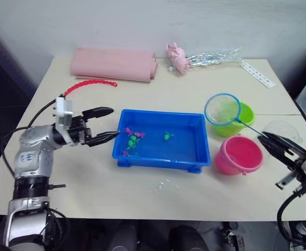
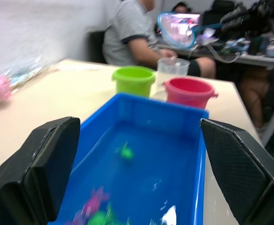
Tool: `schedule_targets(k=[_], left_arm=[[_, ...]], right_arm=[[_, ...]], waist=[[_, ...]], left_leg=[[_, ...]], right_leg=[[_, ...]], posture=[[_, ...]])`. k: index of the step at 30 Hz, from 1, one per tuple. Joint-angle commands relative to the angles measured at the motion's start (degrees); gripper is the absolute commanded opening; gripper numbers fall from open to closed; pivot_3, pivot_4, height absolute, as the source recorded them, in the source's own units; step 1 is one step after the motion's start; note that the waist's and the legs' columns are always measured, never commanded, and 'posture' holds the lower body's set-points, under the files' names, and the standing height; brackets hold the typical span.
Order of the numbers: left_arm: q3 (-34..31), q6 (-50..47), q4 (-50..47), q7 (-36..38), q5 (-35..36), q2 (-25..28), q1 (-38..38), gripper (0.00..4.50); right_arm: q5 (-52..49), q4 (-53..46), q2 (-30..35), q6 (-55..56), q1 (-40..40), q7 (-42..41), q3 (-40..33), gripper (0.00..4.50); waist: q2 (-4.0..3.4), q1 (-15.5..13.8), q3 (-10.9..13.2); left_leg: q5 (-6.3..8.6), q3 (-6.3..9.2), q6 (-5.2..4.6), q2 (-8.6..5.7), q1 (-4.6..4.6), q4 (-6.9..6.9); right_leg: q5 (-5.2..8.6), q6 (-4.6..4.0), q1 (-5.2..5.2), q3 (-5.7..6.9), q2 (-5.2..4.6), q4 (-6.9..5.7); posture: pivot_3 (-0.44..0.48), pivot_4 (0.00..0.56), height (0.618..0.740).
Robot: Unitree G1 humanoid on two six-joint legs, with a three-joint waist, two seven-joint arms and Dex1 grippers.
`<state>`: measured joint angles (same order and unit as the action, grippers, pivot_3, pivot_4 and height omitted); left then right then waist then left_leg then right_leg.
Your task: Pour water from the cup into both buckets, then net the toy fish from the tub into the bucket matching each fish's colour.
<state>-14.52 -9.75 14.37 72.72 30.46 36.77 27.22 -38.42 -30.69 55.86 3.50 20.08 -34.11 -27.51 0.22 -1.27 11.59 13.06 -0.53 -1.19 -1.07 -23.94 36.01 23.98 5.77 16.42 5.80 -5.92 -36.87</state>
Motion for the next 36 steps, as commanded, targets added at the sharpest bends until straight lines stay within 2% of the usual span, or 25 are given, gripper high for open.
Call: schedule_targets(k=[1,5,9,15,19,24,28,31,36], left_arm=[[-4.1,-0.3,-2.9,-2.0,1.7,2.4,-2.4,4.47],[-7.4,-1.4,-5.5,-4.3,2.4,4.4,-7.2,4.47],[-8.5,-3.3,-9.5,-4.6,3.0,6.2,-11.7,4.47],[-6.6,-3.6,-9.2,-3.8,1.4,8.5,-12.5,4.47],[-4.8,-3.1,-7.7,-3.0,0.4,9.5,-10.9,4.47],[-7.1,-5.2,-9.6,-4.9,3.3,8.7,-11.6,4.47],[-8.6,-7.1,-11.5,-5.9,4.4,9.3,-14.1,4.47],[-8.1,-6.6,-10.9,-5.0,3.2,10.3,-15.2,4.47],[-5.2,-7.1,-10.5,-4.9,1.4,11.4,-13.9,4.47]], right_arm=[[-10.5,-0.9,2.8,-15.2,-9.7,-0.5,7.8,0.00],[-10.6,1.4,1.6,-26.6,-22.9,0.5,17.3,0.00],[-4.6,3.6,0.7,-33.3,-30.1,0.0,24.7,0.00],[1.0,5.4,-2.7,-35.7,-34.6,-4.2,31.2,0.00],[6.1,5.3,-6.7,-38.3,-37.2,-2.4,36.0,0.00],[8.2,3.6,-10.8,-41.3,-37.2,0.7,35.3,0.00],[9.5,1.2,-10.8,-45.8,-38.3,2.5,34.5,0.00],[10.4,1.5,-11.8,-49.5,-40.4,3.2,36.5,0.00],[15.1,6.9,-15.8,-49.7,-44.5,3.0,41.3,0.00]], waist=[[0.06,-0.1,0.0],[0.07,0.0,0.0],[0.08,0.0,0.0],[0.08,0.0,0.0],[0.08,0.3,0.0],[0.09,0.6,0.0],[0.09,1.1,0.0],[0.09,1.3,0.0],[0.09,1.4,0.0]], left_leg=[[0.00,0.10,0.00,-0.01,-0.08,0.04],[0.01,0.11,-0.02,-0.03,-0.14,0.08],[0.02,0.11,-0.03,-0.06,-0.20,-0.01],[0.03,0.09,-0.06,-0.11,-0.22,0.00],[0.03,0.04,-0.05,-0.10,-0.19,-0.01],[0.03,0.03,-0.04,-0.11,-0.22,-0.08],[0.03,0.04,-0.05,-0.11,-0.22,-0.11],[0.03,0.04,-0.04,-0.11,-0.21,-0.11],[0.03,0.04,-0.02,-0.11,-0.18,-0.13]], right_leg=[[0.00,0.00,0.00,0.07,-0.01,0.00],[-0.01,-0.02,0.05,0.09,-0.07,0.07],[-0.01,-0.01,0.11,0.13,-0.12,0.03],[-0.01,-0.01,0.11,0.17,-0.19,0.02],[-0.01,-0.01,0.19,0.14,-0.20,0.01],[-0.01,-0.01,0.22,0.14,-0.21,-0.11],[-0.01,-0.01,0.22,0.14,-0.22,-0.10],[-0.01,-0.01,0.22,0.13,-0.22,-0.09],[-0.01,-0.01,0.27,0.11,-0.22,-0.05]], posture=[[0.000,0.150,0.740],[0.000,0.150,0.740],[0.000,0.150,0.740],[0.000,0.150,0.740],[0.000,0.150,0.740],[0.000,0.150,0.740],[0.000,0.150,0.740],[0.000,0.150,0.740],[0.000,0.150,0.740]])
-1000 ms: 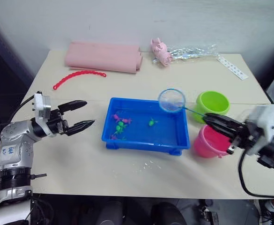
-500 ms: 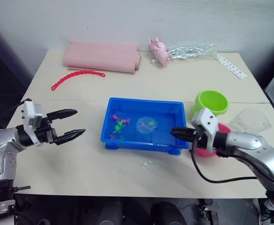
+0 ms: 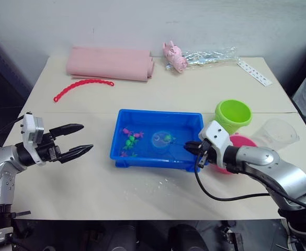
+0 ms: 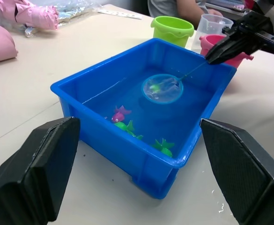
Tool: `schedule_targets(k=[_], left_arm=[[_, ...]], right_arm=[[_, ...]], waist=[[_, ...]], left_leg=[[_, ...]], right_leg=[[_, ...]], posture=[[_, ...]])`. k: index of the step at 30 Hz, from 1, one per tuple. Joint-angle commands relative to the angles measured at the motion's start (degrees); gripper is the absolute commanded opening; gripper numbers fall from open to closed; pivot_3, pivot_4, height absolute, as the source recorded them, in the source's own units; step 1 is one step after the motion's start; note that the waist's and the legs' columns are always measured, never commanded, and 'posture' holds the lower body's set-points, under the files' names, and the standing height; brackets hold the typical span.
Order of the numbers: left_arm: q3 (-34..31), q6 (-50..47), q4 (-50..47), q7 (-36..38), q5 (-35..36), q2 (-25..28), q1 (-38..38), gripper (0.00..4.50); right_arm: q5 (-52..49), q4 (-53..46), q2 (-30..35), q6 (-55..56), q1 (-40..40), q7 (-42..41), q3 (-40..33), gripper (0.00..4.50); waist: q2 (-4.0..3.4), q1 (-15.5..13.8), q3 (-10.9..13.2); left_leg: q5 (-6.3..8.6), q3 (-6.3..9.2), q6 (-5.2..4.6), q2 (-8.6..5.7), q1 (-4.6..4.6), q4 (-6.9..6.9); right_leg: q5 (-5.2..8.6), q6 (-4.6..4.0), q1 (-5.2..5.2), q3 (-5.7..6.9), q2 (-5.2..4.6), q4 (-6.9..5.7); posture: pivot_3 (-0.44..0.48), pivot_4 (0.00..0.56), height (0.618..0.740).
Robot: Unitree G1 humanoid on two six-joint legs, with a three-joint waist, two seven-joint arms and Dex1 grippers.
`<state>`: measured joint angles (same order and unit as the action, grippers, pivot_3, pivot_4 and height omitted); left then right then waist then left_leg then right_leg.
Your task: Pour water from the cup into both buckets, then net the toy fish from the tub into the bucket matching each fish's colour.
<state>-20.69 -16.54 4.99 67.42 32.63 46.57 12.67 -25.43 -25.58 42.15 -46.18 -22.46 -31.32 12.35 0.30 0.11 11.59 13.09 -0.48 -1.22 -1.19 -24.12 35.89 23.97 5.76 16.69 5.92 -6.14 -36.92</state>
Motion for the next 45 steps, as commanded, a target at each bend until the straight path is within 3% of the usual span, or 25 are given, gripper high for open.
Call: schedule_targets(k=[1,10,22,45], left_arm=[[1.3,-0.4,-1.4,0.4,-0.9,1.7,0.6,4.47],[2.6,0.3,-3.1,-0.7,-1.7,1.8,2.2,4.47],[2.3,1.6,-3.5,-1.6,-2.0,1.4,0.1,4.47],[3.7,3.3,0.1,-0.6,-2.3,0.5,3.4,4.47]], right_arm=[[3.0,3.0,-3.0,0.3,-2.6,0.2,2.0,0.00],[11.6,12.2,-8.9,6.9,-7.4,-2.0,8.4,0.00],[16.6,18.3,-16.7,11.2,-8.4,-1.6,8.2,0.00],[17.9,21.2,-19.8,17.0,-8.1,-3.4,5.4,0.00]], waist=[[0.00,0.0,0.0],[0.00,0.1,0.0],[0.00,0.2,0.0],[0.01,0.2,0.0]], left_leg=[[0.00,-0.01,0.00,-0.01,0.00,0.00],[0.00,-0.03,0.00,-0.04,-0.02,-0.07],[-0.06,-0.10,0.09,-0.04,-0.03,-0.27],[-0.13,-0.35,0.18,-0.01,-0.08,-0.36]], right_leg=[[0.00,0.00,0.01,-0.01,0.00,-0.01],[0.00,0.00,0.03,-0.01,-0.02,-0.09],[0.00,0.00,0.20,-0.05,0.00,-0.15],[0.00,0.00,0.71,-0.17,-0.07,-0.70]], posture=[[0.000,0.150,0.740],[0.000,0.150,0.740],[0.000,0.150,0.740],[0.000,0.150,0.740]])
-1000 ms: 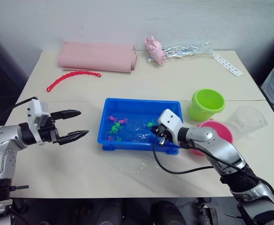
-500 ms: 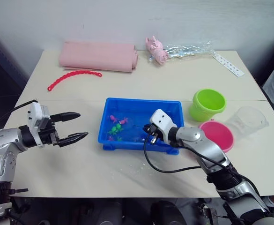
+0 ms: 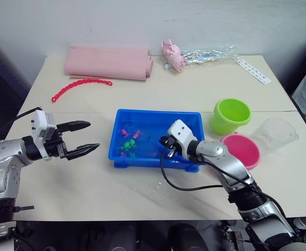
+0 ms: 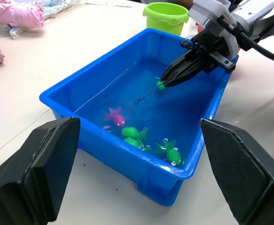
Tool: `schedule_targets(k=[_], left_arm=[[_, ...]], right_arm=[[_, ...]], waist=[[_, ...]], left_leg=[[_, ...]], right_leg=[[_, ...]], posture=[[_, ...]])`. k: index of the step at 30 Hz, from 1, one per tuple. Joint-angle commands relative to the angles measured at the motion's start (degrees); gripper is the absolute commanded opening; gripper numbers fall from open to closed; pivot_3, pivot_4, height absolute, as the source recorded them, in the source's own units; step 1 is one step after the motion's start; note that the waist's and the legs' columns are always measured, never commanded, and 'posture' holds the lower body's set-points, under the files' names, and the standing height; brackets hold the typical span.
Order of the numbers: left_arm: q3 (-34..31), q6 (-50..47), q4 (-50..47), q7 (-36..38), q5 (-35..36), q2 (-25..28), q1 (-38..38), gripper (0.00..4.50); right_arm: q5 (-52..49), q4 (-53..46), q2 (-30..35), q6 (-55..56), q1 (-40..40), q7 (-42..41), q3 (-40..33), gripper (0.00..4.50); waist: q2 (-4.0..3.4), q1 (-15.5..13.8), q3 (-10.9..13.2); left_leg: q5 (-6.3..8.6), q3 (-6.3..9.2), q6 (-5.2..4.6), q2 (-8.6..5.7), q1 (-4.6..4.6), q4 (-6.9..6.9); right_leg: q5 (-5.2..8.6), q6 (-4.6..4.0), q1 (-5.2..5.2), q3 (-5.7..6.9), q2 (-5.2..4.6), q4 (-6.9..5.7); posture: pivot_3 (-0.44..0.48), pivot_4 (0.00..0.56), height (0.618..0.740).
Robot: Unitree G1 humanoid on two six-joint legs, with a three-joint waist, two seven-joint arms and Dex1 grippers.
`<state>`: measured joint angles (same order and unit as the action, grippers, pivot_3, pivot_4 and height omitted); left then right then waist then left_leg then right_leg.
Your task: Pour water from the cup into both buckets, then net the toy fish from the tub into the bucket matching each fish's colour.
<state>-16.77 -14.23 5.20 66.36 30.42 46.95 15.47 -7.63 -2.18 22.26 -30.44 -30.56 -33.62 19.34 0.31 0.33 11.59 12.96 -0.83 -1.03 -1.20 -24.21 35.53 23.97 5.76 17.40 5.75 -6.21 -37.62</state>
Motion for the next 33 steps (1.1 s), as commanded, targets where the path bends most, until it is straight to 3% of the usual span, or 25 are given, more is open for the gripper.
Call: schedule_targets(k=[1,15,18,24,33], left_arm=[[-0.2,1.1,0.0,0.6,-0.1,0.1,0.6,4.47],[0.3,2.8,2.3,1.3,-0.8,-0.4,1.8,4.47],[1.0,3.6,3.1,1.7,-1.2,-1.0,3.3,4.47],[3.5,3.6,4.5,3.2,-1.1,-2.5,6.6,4.47],[7.8,3.0,4.6,5.4,-0.9,-6.6,13.1,4.47]], right_arm=[[-0.1,-2.7,0.1,1.1,0.2,-1.3,-1.7,0.00],[-2.7,-6.0,0.8,1.7,1.1,-4.4,-7.1,0.00],[-5.2,-8.6,2.8,6.6,3.0,-8.6,-9.9,0.00],[-9.7,-13.6,8.2,4.2,7.3,-13.1,-14.7,0.00],[-17.1,-26.0,14.6,0.3,15.6,-13.7,-24.3,0.00]], waist=[[0.00,0.0,0.0],[0.00,0.0,0.0],[0.01,-0.2,0.0],[0.03,-0.2,0.0],[0.07,-0.3,0.0]], left_leg=[[0.00,0.00,0.00,0.00,0.00,-0.01],[0.00,-0.02,0.00,0.00,-0.01,-0.02],[-0.01,-0.02,-0.01,-0.01,-0.02,-0.02],[-0.03,-0.09,-0.05,-0.04,-0.03,-0.01],[-0.05,-0.11,-0.08,-0.03,-0.05,-0.03]], right_leg=[[0.00,0.00,0.00,0.00,0.00,0.00],[0.00,0.00,0.02,0.00,-0.01,0.01],[0.00,0.00,0.01,0.00,-0.02,0.01],[0.00,0.00,-0.01,0.00,-0.04,0.05],[0.00,0.00,-0.02,0.03,-0.04,0.09]], posture=[[0.000,0.150,0.740],[0.000,0.150,0.740],[0.000,0.150,0.740],[0.000,0.150,0.740],[0.000,0.150,0.740]])
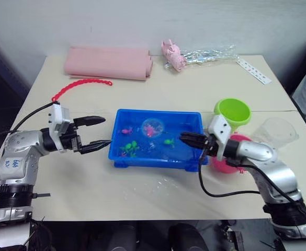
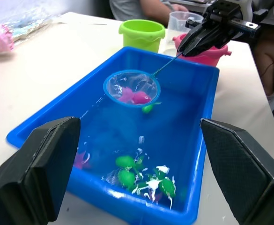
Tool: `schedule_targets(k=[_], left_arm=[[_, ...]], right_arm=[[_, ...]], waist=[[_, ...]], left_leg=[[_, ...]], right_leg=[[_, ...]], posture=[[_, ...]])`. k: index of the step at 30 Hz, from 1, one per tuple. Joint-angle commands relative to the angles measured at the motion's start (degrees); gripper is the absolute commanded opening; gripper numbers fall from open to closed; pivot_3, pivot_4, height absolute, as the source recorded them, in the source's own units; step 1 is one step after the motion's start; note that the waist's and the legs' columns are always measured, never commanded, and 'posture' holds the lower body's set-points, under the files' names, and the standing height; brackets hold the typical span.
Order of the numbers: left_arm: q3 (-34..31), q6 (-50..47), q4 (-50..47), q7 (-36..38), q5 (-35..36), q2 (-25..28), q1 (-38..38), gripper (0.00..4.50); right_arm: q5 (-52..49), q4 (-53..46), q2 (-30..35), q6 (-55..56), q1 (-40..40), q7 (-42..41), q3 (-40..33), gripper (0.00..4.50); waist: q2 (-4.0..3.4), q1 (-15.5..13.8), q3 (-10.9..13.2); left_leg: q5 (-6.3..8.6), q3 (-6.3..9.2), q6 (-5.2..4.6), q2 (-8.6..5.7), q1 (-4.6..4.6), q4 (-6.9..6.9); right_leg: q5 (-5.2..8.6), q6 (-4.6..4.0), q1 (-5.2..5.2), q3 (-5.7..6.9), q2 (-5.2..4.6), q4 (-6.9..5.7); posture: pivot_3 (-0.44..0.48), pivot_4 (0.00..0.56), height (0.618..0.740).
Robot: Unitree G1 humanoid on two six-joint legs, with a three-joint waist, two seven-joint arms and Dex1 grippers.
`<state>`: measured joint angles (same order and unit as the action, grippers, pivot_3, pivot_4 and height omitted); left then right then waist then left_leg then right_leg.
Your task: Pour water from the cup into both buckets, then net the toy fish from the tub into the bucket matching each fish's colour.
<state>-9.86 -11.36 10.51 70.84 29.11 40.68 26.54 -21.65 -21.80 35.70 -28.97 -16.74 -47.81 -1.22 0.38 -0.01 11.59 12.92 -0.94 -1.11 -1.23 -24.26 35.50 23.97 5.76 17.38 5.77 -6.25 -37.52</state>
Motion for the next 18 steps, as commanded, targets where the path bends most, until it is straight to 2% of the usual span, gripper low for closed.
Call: schedule_targets(k=[1,5,8,13,18], left_arm=[[1.7,-0.4,-1.1,0.8,0.4,-1.0,3.2,4.47],[3.8,-3.5,-2.5,0.7,1.5,-3.2,6.8,4.47],[5.5,-9.1,-4.5,2.3,3.4,-3.0,8.8,4.47],[7.9,-9.9,-4.1,5.7,3.6,-4.9,12.1,4.47],[9.9,-8.5,-2.8,6.4,3.1,-8.6,13.9,4.47]], right_arm=[[-3.6,-8.0,1.6,-1.6,3.1,0.9,-4.6,0.00],[-4.2,-11.5,3.4,-2.4,7.5,2.1,-7.9,0.00],[-6.9,-15.3,4.6,-5.2,11.6,3.5,-13.9,0.00],[-12.3,-23.0,4.7,-6.8,20.8,5.1,-27.6,0.00],[-15.8,-26.9,1.9,-4.8,30.8,4.3,-42.0,0.00]], waist=[[0.01,0.0,0.0],[0.04,-0.1,0.0],[0.04,-0.2,0.0],[0.05,-0.4,0.0],[0.05,-0.8,0.0]], left_leg=[[0.00,-0.01,0.00,0.00,0.00,0.00],[-0.01,0.00,-0.01,0.00,0.00,0.04],[-0.02,-0.01,-0.03,-0.04,-0.01,0.05],[-0.02,0.01,-0.03,-0.02,0.00,0.03],[-0.02,-0.02,-0.04,-0.02,0.03,0.04]], right_leg=[[0.00,0.00,0.00,0.00,0.00,0.00],[0.00,0.00,-0.04,0.01,0.00,0.01],[0.00,0.00,-0.07,-0.01,-0.01,0.03],[0.00,0.00,-0.09,0.01,0.01,0.06],[0.00,0.00,-0.19,0.02,0.03,0.13]], posture=[[0.000,0.150,0.740],[0.000,0.150,0.740],[0.000,0.150,0.740],[0.000,0.150,0.740],[0.000,0.150,0.740]])
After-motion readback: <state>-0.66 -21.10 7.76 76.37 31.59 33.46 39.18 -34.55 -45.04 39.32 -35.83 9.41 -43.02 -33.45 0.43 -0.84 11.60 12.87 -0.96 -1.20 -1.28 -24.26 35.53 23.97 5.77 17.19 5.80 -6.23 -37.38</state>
